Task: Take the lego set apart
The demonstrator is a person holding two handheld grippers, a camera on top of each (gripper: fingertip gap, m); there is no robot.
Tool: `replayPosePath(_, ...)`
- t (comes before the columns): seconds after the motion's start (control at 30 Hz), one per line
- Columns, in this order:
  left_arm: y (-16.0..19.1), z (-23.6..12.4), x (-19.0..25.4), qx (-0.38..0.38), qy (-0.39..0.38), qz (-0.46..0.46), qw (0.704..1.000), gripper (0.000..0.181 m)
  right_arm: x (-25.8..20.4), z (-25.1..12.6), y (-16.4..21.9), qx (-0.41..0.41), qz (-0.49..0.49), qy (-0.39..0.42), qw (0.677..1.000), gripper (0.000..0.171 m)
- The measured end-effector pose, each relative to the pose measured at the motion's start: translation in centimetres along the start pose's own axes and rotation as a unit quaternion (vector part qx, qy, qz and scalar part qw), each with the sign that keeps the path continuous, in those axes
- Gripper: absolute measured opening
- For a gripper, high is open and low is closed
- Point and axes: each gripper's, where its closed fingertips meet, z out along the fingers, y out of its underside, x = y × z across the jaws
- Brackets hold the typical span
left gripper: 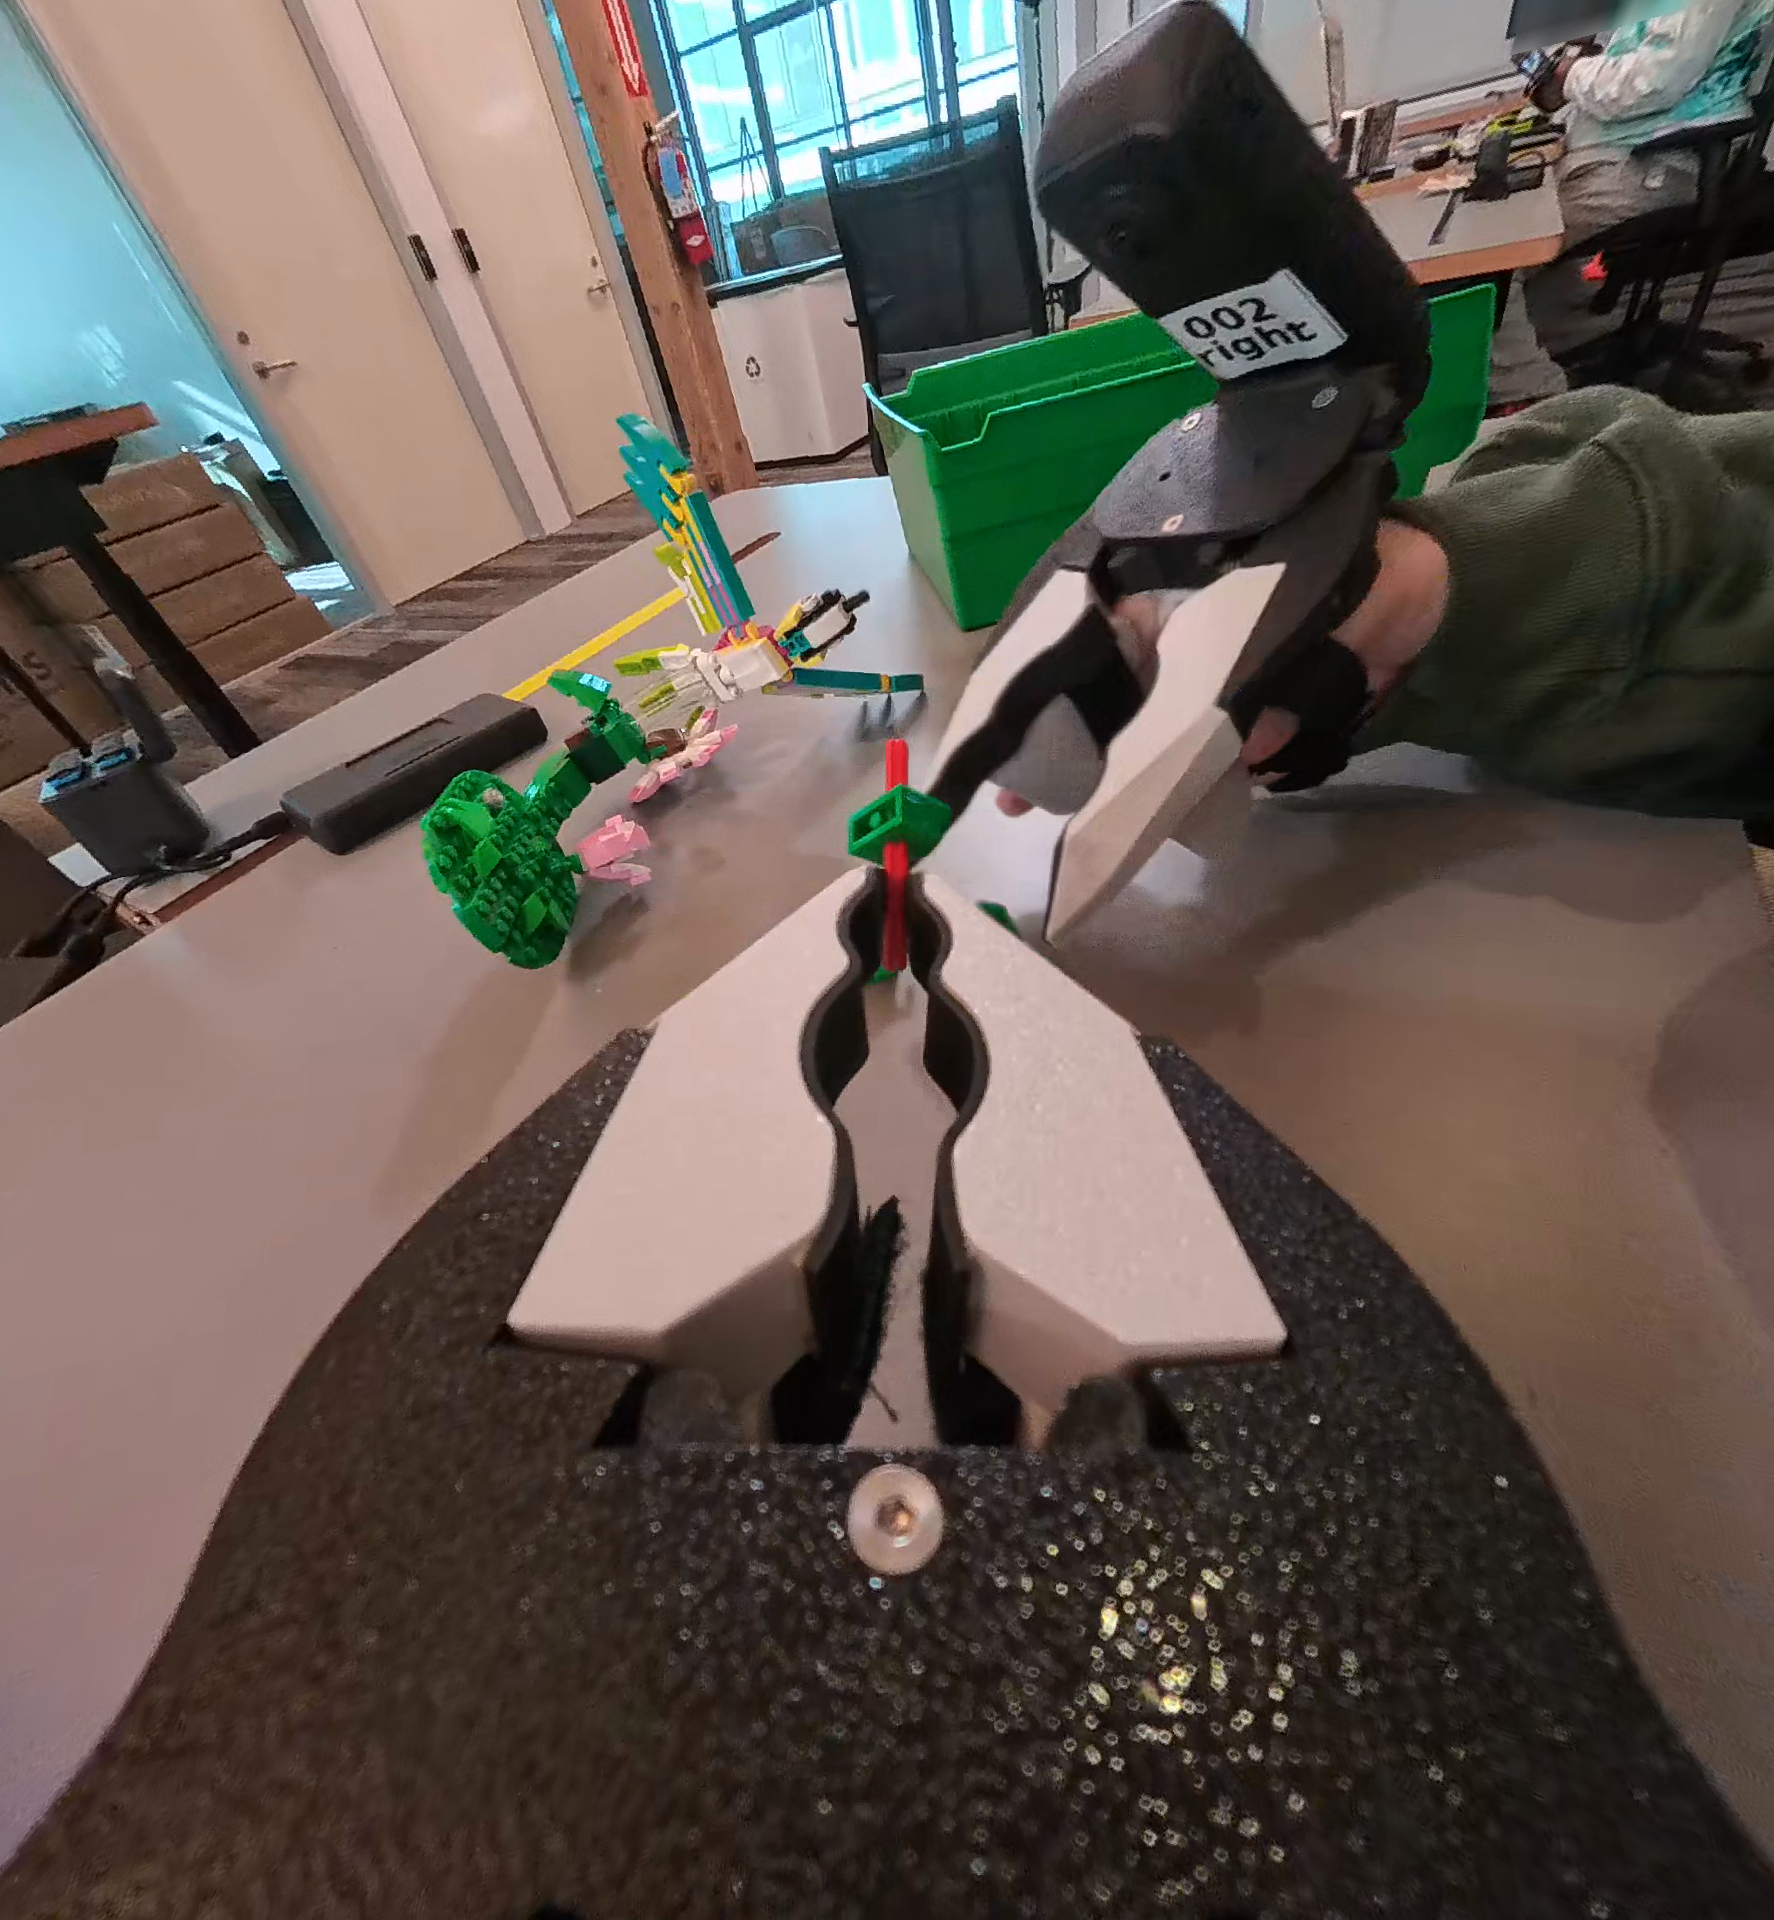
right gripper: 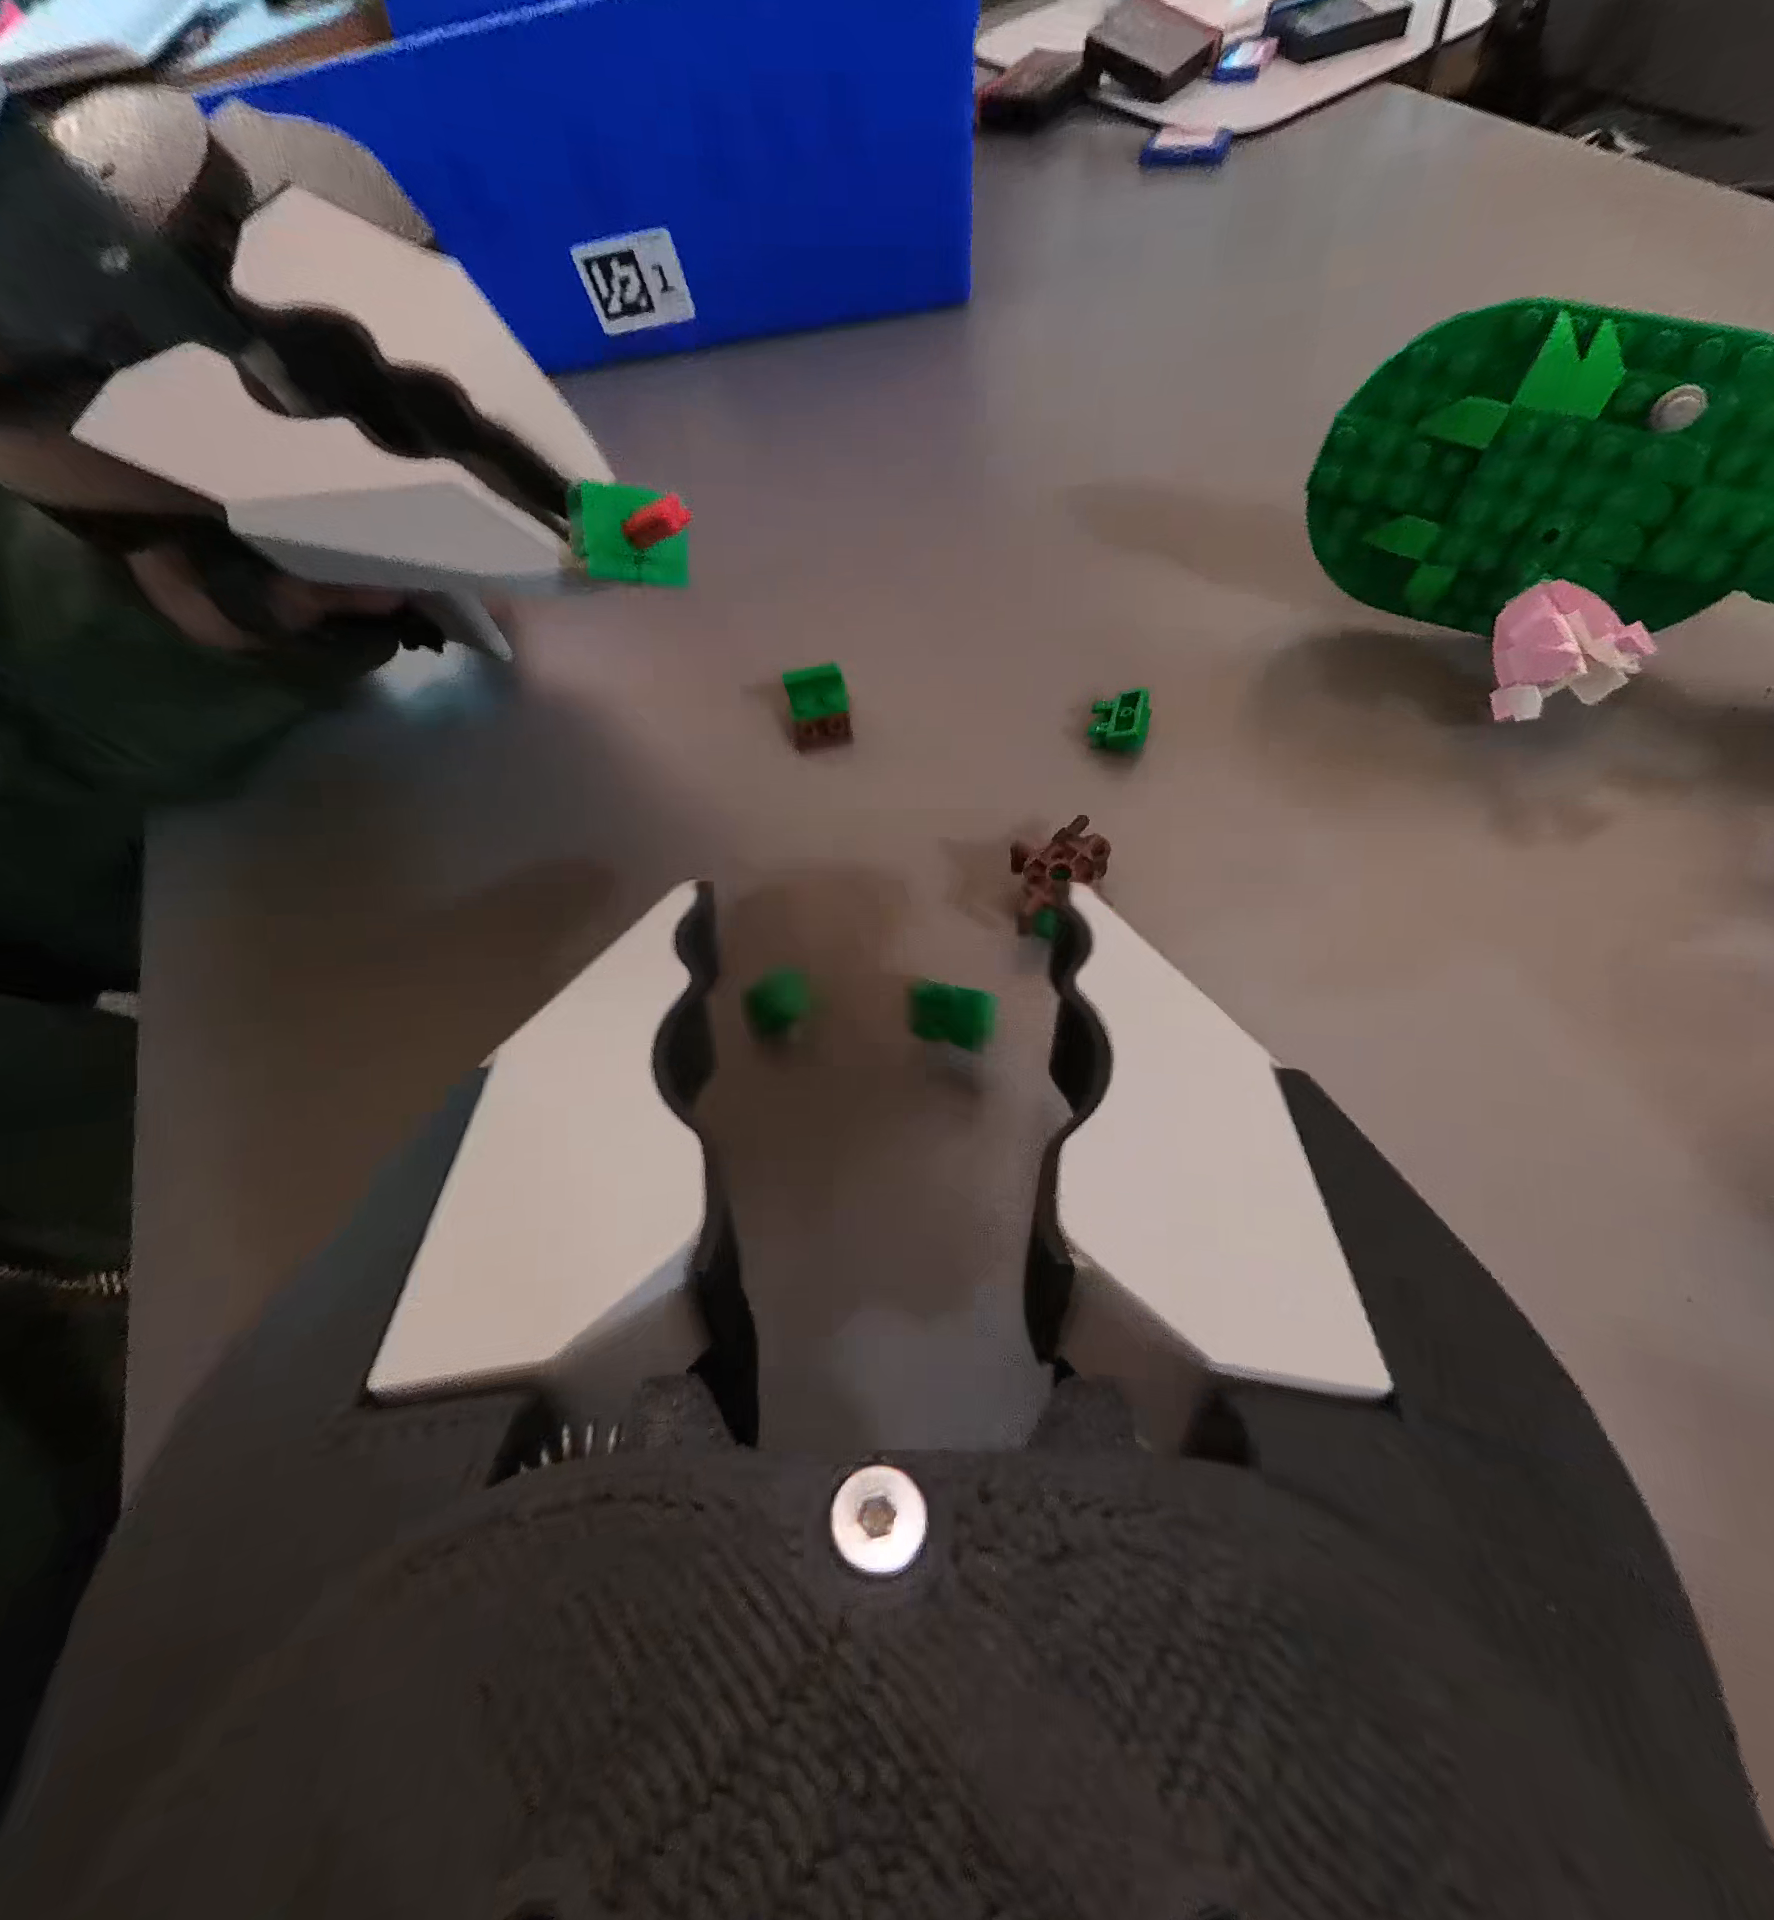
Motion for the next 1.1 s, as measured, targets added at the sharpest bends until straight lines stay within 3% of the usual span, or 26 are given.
replayPosePath(0.13,-0.8,0.5,1.0,0.020,0.021,-0.005,1.000,0.001,-2.6,-0.9,-3.7,0.118,0.040,-0.074,0.989,0.058)
replayPosePath(0.2,-1.1,0.8,1.5,0.025,0.030,0.000,0.999,0.002,-4.5,-1.4,-5.4,0.168,0.067,-0.129,0.975,0.049)
replayPosePath(0.33,-1.8,1.2,2.1,0.038,0.036,0.001,0.999,0.001,-4.9,-1.5,-6.5,0.211,0.108,-0.153,0.959,0.015)
replayPosePath(0.53,-2.5,1.3,2.3,0.044,0.019,0.008,0.999,0.000,-4.5,-2.4,-7.2,0.256,0.165,-0.179,0.935,0.014)
replayPosePath(0.63,-1.1,-0.5,0.8,0.031,-0.010,-0.006,0.999,0.000,1.8,-8.3,-9.0,0.408,0.244,-0.112,0.872,0.013)
replayPosePath(0.7,-0.4,-1.4,-0.2,0.023,-0.017,-0.031,0.999,0.000,4.0,-10.1,-8.2,0.415,0.222,-0.054,0.881,0.014)
replayPosePath(0.8,-0.8,-1.7,-1.1,0.024,-0.034,-0.011,0.999,0.000,2.6,-7.7,-7.7,0.325,0.054,0.052,0.943,0.015)
replayPosePath(0.87,-1.4,-2.4,-2.2,0.033,-0.065,0.002,0.997,0.001,1.2,-6.0,-8.5,0.269,-0.073,0.102,0.955,0.015)
replayPosePath(0.97,-3.2,-5.6,-5.9,0.040,-0.159,0.035,0.986,0.002,-1.8,-2.1,-11.5,0.241,-0.111,0.034,0.964,0.015)
replayPosePath(1.1,-6.6,-15.7,-13.7,0.028,-0.365,0.032,0.930,0.002,-4.4,4.9,-19.6,0.247,-0.131,-0.040,0.959,0.014)
